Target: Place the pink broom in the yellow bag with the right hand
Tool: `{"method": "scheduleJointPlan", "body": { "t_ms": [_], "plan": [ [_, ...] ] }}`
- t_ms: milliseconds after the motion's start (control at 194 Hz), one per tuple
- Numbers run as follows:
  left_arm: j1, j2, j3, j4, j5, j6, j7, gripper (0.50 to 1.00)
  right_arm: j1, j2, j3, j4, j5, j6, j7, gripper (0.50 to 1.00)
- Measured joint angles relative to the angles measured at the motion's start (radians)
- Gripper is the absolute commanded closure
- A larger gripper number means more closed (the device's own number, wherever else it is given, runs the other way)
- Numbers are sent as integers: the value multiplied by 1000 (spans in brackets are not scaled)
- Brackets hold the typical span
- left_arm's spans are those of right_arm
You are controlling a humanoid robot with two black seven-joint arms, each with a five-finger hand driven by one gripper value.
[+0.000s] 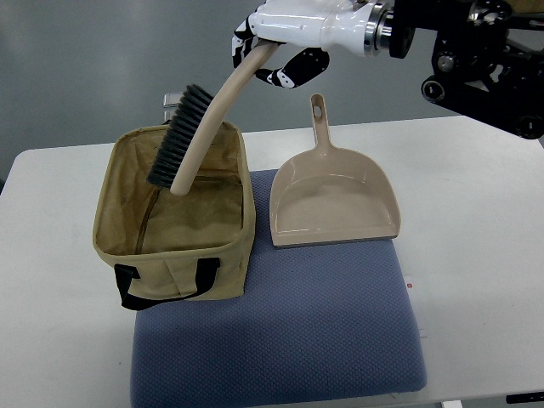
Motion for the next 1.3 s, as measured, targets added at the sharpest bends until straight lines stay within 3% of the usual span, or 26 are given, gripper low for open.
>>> {"method": "scheduleJointPlan", "body": {
  "t_ms": [62,134,226,360,720,859,1065,1301],
  "plan": [
    [0,0,0,0,0,0,0,500,-12,27,0,-15,0,-5,0,846],
    [0,0,0,0,0,0,0,500,-26,47,0,-22,0,-8,0,789],
    [0,0,0,0,0,0,0,500,-43,62,1,-25,1,-10,1,677],
    [0,0,0,0,0,0,0,500,-63,67,6,-25,7,-11,4,605],
    [0,0,0,0,0,0,0,500,-179,-7,202,-27,22,9,4,605],
    [0,0,0,0,0,0,0,500,-266,-58,361,-28,44,70,0,605],
    [0,0,0,0,0,0,0,500,-458,-89,659,-69,221,182,-32,605],
    [0,0,0,0,0,0,0,500,-647,-60,884,-167,536,201,-89,605]
  ]
}}
